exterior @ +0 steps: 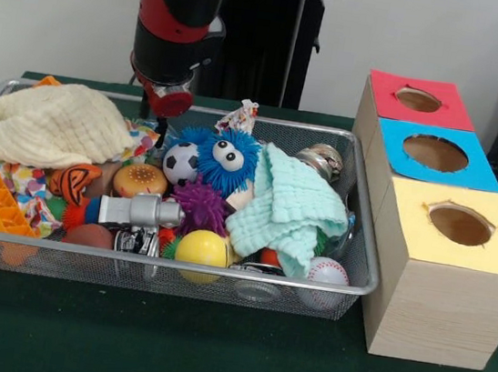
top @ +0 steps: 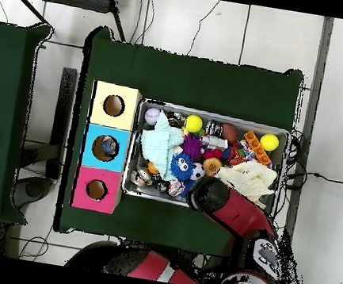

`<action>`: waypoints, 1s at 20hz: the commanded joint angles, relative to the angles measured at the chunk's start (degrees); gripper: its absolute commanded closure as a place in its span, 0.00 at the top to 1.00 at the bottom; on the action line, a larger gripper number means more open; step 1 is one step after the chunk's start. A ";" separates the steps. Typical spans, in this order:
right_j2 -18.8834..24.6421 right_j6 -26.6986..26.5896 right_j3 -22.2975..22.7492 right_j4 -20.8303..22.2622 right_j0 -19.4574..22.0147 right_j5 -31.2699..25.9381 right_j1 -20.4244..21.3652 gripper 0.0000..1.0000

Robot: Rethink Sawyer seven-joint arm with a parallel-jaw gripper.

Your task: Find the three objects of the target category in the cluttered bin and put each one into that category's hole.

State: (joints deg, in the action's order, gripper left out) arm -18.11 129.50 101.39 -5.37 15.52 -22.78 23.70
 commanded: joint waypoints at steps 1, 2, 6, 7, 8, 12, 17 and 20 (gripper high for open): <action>11.17 5.85 2.35 -2.03 1.04 1.97 -9.66 1.00; 11.34 5.93 2.48 -2.00 1.15 2.70 -9.90 1.00; 12.05 6.29 2.61 -1.64 1.62 6.65 -11.45 1.00; 12.43 6.30 2.54 -1.44 1.97 8.16 -12.19 1.00; 12.59 6.19 2.28 -1.28 2.21 8.94 -12.70 1.00; 13.81 6.39 1.31 -0.39 3.54 14.63 -15.80 1.00; 14.91 7.76 0.40 0.47 4.59 21.47 -19.00 1.00; 14.65 7.82 -0.15 0.92 4.39 23.00 -19.78 1.00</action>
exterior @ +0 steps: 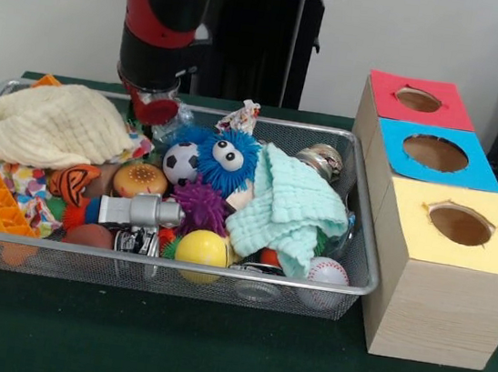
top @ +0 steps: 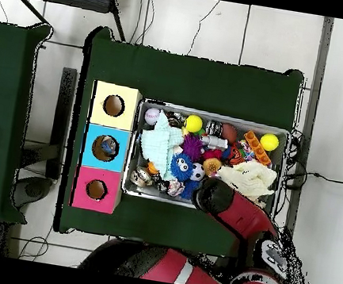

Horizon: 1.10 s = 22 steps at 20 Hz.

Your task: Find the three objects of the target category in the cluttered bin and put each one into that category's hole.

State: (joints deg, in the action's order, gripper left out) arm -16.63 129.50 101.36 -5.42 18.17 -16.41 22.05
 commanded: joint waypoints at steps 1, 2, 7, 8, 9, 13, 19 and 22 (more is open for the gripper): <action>12.86 8.03 -0.27 0.85 1.33 17.02 -18.29 1.00; 12.81 7.93 -0.36 0.75 1.26 17.08 -18.41 1.00; 13.56 7.45 -0.73 -0.18 1.91 16.09 -19.33 1.00; 13.48 7.43 -0.72 -0.27 1.77 15.99 -19.25 1.00; 13.47 7.23 -0.75 -0.46 1.70 14.94 -19.13 1.00; 12.98 7.00 -0.17 -0.04 1.05 14.71 -17.82 1.00; 12.48 4.30 2.58 2.75 0.53 12.51 -10.67 1.00; 12.21 2.71 3.51 3.97 0.19 10.07 -6.53 1.00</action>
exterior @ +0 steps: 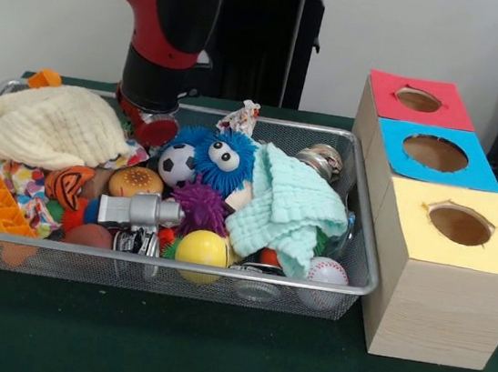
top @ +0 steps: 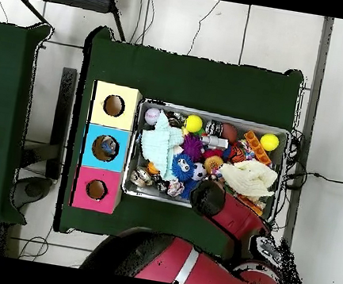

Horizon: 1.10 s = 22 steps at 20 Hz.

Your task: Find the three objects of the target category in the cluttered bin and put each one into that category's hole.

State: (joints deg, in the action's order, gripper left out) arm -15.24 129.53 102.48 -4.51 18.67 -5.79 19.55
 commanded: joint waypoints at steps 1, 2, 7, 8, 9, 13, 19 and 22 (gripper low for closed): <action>10.67 2.09 2.57 3.29 -0.45 -2.00 -2.61 1.00; 10.73 1.92 2.70 3.38 -0.38 -2.73 -1.96 1.00; 11.88 2.16 3.52 4.71 1.47 -0.25 -1.09 1.00; 11.89 2.19 3.49 4.98 1.56 0.15 -1.03 1.00; 11.77 2.00 3.46 5.22 1.75 -0.11 -0.58 1.00; 11.93 1.79 3.82 6.17 2.65 -0.72 0.90 1.00; 12.22 1.50 4.17 7.28 3.64 -2.36 2.56 1.00; 12.17 1.07 4.81 7.69 3.85 -4.50 4.94 1.00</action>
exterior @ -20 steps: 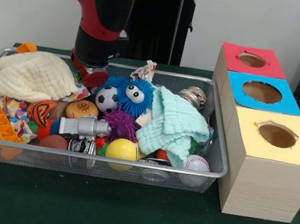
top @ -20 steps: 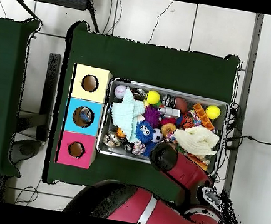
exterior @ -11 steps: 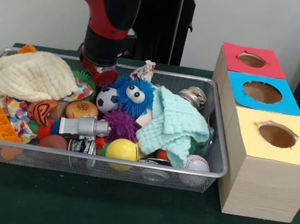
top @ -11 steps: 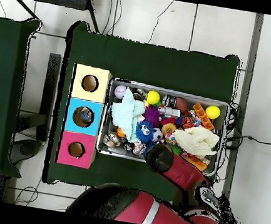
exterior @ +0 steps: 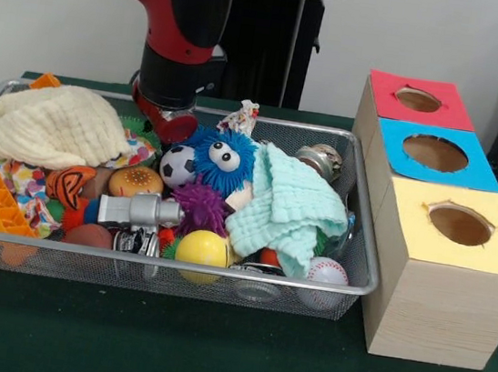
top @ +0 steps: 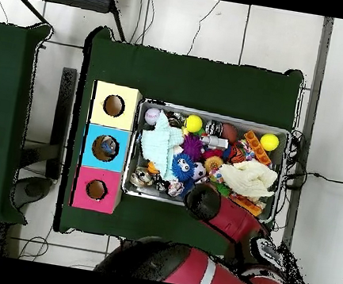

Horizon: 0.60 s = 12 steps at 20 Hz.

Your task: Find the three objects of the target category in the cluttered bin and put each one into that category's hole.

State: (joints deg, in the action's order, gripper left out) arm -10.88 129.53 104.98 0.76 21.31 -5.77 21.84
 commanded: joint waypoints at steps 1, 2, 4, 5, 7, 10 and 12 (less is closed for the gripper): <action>7.53 0.79 2.92 2.40 0.96 -6.31 4.99 1.00; 7.30 0.80 3.08 2.52 0.51 -6.76 6.08 1.00; 6.97 1.39 3.05 2.61 -0.79 -6.72 6.80 1.00; 6.59 1.27 3.06 2.61 -1.27 -7.81 7.85 1.00; 6.48 1.23 2.74 2.49 -1.75 -8.92 8.28 1.00; 6.72 1.22 1.90 2.25 -2.05 -9.71 7.80 1.00; 6.82 1.22 1.90 2.28 -1.94 -9.84 7.93 1.00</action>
State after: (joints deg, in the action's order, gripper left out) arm -10.14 129.53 106.18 1.70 20.31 -9.60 28.09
